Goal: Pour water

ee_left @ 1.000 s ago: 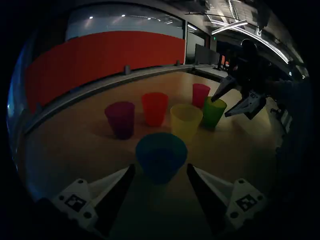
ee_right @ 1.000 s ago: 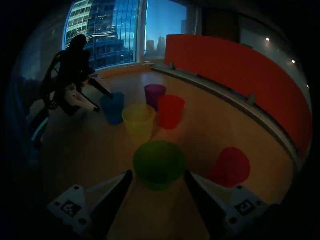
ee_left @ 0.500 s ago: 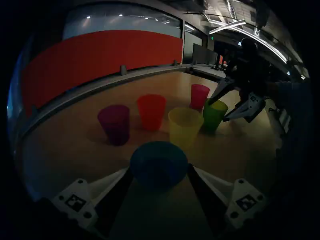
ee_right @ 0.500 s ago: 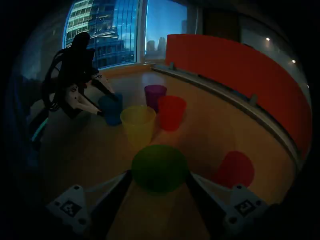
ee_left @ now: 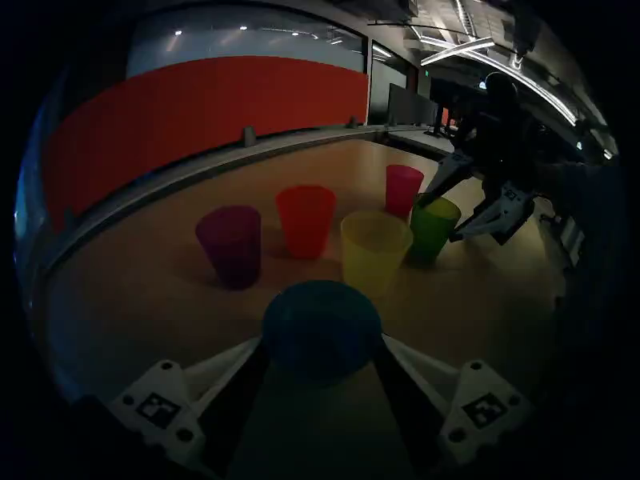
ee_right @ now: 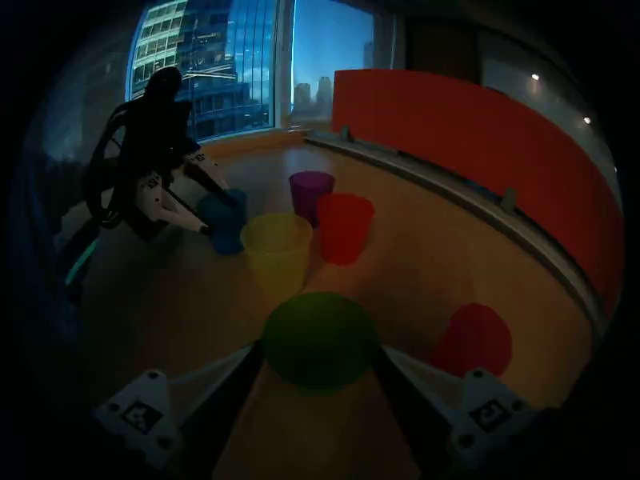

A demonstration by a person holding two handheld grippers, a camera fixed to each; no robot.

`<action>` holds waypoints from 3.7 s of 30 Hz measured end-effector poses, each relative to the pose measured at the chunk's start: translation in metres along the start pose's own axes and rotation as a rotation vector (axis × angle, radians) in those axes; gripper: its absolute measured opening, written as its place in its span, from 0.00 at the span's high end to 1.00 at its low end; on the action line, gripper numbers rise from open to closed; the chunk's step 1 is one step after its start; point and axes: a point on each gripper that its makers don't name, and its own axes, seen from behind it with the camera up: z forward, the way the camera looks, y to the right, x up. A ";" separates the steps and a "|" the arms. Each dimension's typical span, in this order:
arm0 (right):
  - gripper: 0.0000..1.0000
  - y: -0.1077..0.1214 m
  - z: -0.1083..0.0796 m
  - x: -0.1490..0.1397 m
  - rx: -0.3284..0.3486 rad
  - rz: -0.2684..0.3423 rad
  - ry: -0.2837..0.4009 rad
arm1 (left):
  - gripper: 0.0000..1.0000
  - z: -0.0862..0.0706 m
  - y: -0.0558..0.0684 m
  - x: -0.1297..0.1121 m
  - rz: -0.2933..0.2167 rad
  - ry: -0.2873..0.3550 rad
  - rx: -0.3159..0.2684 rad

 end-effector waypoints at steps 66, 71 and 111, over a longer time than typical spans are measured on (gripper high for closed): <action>0.08 -0.012 -0.083 0.162 -0.144 -0.015 0.494 | 0.15 -0.084 0.024 0.147 -0.022 0.440 0.074; 0.08 -0.012 -0.085 0.170 -0.147 -0.016 0.505 | 0.15 -0.088 0.025 0.157 -0.016 0.460 0.073; 0.09 -0.047 -0.066 0.201 -0.035 -0.064 0.536 | 0.15 -0.129 0.026 0.258 0.348 0.527 0.250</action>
